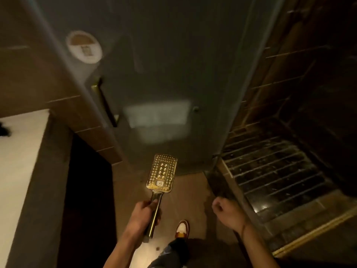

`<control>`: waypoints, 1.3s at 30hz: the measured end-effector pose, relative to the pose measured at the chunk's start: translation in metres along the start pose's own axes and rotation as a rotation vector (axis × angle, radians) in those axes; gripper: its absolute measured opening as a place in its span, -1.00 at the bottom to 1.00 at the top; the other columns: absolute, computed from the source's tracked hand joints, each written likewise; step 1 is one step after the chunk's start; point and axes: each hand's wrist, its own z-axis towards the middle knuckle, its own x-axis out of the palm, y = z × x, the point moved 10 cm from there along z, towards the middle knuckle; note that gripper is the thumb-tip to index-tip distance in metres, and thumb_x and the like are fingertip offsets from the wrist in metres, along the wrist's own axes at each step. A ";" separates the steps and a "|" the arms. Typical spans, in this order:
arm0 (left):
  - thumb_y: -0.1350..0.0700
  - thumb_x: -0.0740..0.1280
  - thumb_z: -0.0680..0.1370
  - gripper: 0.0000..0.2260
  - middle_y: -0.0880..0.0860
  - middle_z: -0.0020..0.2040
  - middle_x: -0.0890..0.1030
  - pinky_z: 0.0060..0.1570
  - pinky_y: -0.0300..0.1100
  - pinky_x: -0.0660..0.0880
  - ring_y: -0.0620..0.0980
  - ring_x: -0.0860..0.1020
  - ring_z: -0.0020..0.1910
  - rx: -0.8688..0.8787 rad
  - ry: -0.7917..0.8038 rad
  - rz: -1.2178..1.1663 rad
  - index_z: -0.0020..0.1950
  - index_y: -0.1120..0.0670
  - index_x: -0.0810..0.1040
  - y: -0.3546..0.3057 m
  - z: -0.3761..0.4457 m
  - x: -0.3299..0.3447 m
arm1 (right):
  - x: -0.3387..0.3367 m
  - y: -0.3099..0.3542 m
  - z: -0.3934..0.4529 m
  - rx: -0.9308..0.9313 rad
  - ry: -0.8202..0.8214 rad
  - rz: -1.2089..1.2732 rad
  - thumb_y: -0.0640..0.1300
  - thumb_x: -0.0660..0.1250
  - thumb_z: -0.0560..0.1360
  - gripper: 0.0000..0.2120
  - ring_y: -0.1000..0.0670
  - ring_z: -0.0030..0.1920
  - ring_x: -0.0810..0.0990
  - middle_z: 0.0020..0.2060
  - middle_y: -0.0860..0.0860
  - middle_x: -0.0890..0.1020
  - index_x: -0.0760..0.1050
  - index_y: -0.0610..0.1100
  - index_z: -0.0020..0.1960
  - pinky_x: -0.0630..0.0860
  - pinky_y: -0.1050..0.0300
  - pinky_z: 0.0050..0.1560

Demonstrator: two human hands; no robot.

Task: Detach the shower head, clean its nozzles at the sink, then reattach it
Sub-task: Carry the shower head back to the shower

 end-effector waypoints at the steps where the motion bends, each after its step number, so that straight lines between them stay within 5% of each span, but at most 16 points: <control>1: 0.15 0.21 0.65 -0.81 0.16 -0.33 0.57 -0.45 -0.13 0.46 0.03 0.51 -0.42 0.021 0.030 0.029 0.06 0.26 0.52 -0.014 0.011 0.017 | -0.020 -0.002 0.006 -0.001 -0.040 0.008 0.02 0.24 0.52 -0.85 0.08 -0.09 0.61 -0.13 0.10 0.64 0.43 0.19 -0.23 0.57 0.08 -0.02; 6: 0.13 0.19 0.65 -0.79 0.15 -0.36 0.58 -0.41 -0.13 0.45 0.03 0.51 -0.44 0.096 0.170 0.180 -0.01 0.22 0.55 -0.081 0.068 0.109 | -0.119 -0.025 0.023 0.116 -0.248 -0.012 0.02 0.26 0.56 -0.88 0.03 -0.01 0.64 -0.07 0.08 0.66 0.56 0.11 0.04 0.56 0.10 0.00; 9: 0.15 0.20 0.64 -0.81 0.13 -0.39 0.58 -0.41 -0.15 0.44 0.03 0.52 -0.45 0.117 0.265 0.215 -0.03 0.19 0.57 -0.117 0.096 0.172 | -0.161 -0.068 0.038 0.235 -0.297 0.032 0.08 0.24 0.54 -0.82 0.02 -0.02 0.65 -0.07 0.07 0.67 0.57 0.05 0.01 0.54 0.10 -0.04; 14: 0.18 0.24 0.63 -0.83 0.12 -0.42 0.51 -0.52 -0.20 0.43 -0.03 0.47 -0.53 0.095 0.399 0.283 -0.01 0.27 0.52 -0.172 0.119 0.279 | -0.216 -0.131 0.054 0.345 -0.187 0.070 0.02 0.24 0.57 -0.82 -0.03 0.14 0.61 0.14 -0.01 0.63 0.55 0.06 0.12 0.54 0.11 0.10; 19: 0.17 0.27 0.61 -0.86 0.08 -0.47 0.52 -0.54 -0.21 0.40 -0.01 0.47 -0.53 0.087 0.501 0.341 0.00 0.24 0.54 -0.211 0.150 0.394 | -0.265 -0.217 0.080 0.471 -0.222 0.189 0.04 0.31 0.56 -0.96 0.06 0.04 0.60 0.07 0.05 0.61 0.47 0.18 -0.01 0.57 0.14 0.08; 21: 0.16 0.27 0.61 -0.86 0.06 -0.48 0.51 -0.53 -0.24 0.37 -0.02 0.45 -0.55 0.105 0.514 0.363 -0.03 0.21 0.54 -0.226 0.166 0.442 | -0.297 -0.251 0.094 0.479 -0.300 0.205 0.04 0.30 0.57 -0.82 0.09 0.01 0.59 0.07 0.04 0.61 0.51 0.07 0.16 0.56 0.23 0.00; 26: 0.14 0.28 0.61 -0.84 0.09 -0.43 0.56 -0.46 -0.21 0.40 -0.01 0.49 -0.51 0.186 0.501 0.426 -0.08 0.19 0.56 -0.274 0.189 0.551 | -0.393 -0.321 0.117 0.488 -0.506 0.218 0.15 0.24 0.58 -0.76 0.08 -0.05 0.58 0.00 0.04 0.61 0.52 0.02 0.11 0.56 0.14 -0.01; 36: 0.22 0.24 0.61 -0.86 0.13 -0.44 0.50 -0.62 -0.29 0.36 -0.06 0.43 -0.63 0.212 0.471 0.376 -0.10 0.25 0.50 -0.368 0.211 0.691 | -0.537 -0.399 0.149 0.537 -0.458 -0.028 0.30 0.05 0.59 -0.48 -0.01 0.45 0.29 0.47 0.05 0.33 0.29 0.09 0.46 0.29 -0.08 0.43; 39: 0.19 0.25 0.61 -0.88 0.11 -0.44 0.52 -0.60 -0.28 0.38 -0.05 0.44 -0.60 0.213 0.470 0.354 -0.05 0.23 0.51 -0.392 0.225 0.726 | -0.581 -0.411 0.165 0.512 -0.460 -0.042 0.55 -0.37 0.32 -0.05 -0.02 0.54 0.14 0.55 0.06 0.18 0.15 0.12 0.54 0.13 -0.16 0.49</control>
